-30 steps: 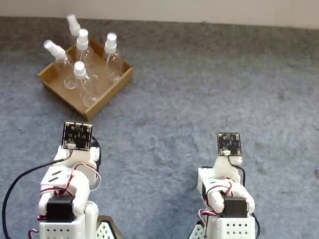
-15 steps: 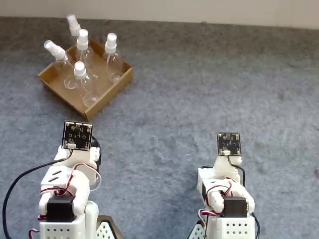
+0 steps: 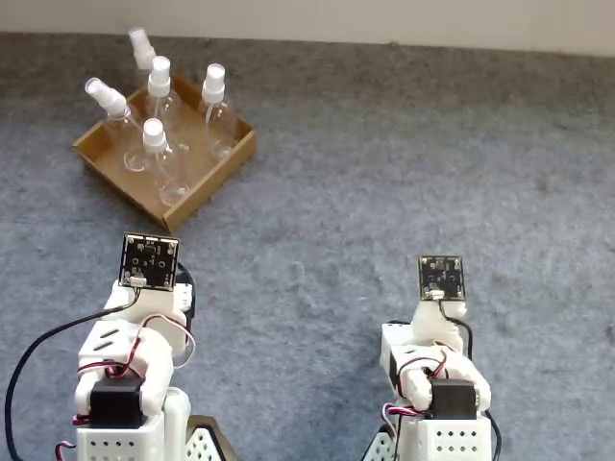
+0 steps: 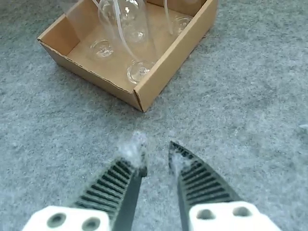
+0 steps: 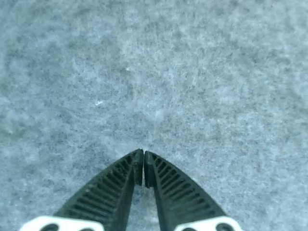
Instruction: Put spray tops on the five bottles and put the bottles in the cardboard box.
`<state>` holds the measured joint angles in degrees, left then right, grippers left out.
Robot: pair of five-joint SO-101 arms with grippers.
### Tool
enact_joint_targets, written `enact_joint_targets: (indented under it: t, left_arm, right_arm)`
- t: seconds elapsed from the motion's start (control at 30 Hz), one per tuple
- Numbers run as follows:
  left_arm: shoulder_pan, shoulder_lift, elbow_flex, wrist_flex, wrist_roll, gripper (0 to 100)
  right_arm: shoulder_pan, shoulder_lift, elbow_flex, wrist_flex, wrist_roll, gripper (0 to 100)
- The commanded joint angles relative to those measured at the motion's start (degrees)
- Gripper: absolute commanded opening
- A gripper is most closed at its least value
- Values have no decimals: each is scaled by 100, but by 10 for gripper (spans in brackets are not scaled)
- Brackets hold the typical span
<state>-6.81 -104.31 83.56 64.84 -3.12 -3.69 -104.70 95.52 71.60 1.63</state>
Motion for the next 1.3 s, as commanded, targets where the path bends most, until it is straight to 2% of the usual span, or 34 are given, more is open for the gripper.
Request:
enact_joint_targets:
  t: [0.0, 0.13, 0.6, 0.87, 1.27]
  left_arm:
    - [-40, -48, -224, 18, 70, 27]
    - [-66, -48, -224, 158, 70, 24]
    - [-40, -48, -66, 1785, 70, 24]
    - [-31, -40, 1341, 1345, 62, 24]
    - [-75, -40, 1288, 1266, 70, 24]
  right_arm:
    - [75, -66, 796, 31, 44, 12]
    - [75, -66, 796, 31, 44, 12]
    - [75, -66, 796, 31, 44, 12]
    - [75, -66, 796, 31, 44, 12]
    - [75, -66, 796, 31, 44, 12]
